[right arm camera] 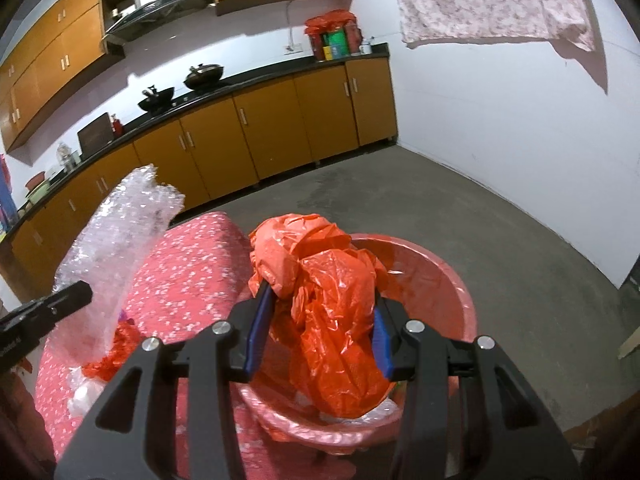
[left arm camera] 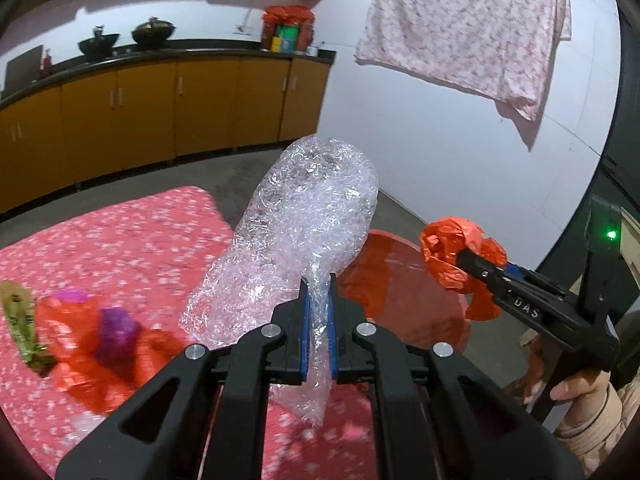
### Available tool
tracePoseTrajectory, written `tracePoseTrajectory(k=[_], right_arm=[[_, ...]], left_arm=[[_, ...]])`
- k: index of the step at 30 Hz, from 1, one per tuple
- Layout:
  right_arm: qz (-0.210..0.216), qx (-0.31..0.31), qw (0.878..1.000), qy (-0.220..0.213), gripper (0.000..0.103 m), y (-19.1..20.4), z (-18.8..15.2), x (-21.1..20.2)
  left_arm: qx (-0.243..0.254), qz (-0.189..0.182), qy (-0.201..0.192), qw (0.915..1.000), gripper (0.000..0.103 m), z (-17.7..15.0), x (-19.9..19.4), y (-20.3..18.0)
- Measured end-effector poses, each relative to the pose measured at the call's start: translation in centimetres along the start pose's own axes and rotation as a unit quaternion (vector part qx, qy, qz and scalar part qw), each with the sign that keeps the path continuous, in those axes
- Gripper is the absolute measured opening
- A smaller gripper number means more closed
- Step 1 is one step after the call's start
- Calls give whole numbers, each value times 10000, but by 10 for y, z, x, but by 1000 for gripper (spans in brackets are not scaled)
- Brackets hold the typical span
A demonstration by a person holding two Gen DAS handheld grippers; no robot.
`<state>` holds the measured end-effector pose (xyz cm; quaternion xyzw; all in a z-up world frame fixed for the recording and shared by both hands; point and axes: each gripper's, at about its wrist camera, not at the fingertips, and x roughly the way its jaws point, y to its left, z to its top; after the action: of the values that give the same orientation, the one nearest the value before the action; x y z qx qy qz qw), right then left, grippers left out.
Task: Collect trash
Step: 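Carry both bags over the orange basket and lower them into it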
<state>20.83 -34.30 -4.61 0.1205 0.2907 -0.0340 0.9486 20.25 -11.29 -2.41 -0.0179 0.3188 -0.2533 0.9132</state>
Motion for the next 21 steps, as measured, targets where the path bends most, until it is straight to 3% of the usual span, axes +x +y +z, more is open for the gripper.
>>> tracePoseTrajectory(k=[21], right_arm=[[-394, 560, 9977, -11, 43, -42, -2, 29]], left_arm=[[111, -570, 610, 9964, 7, -2, 94, -54]])
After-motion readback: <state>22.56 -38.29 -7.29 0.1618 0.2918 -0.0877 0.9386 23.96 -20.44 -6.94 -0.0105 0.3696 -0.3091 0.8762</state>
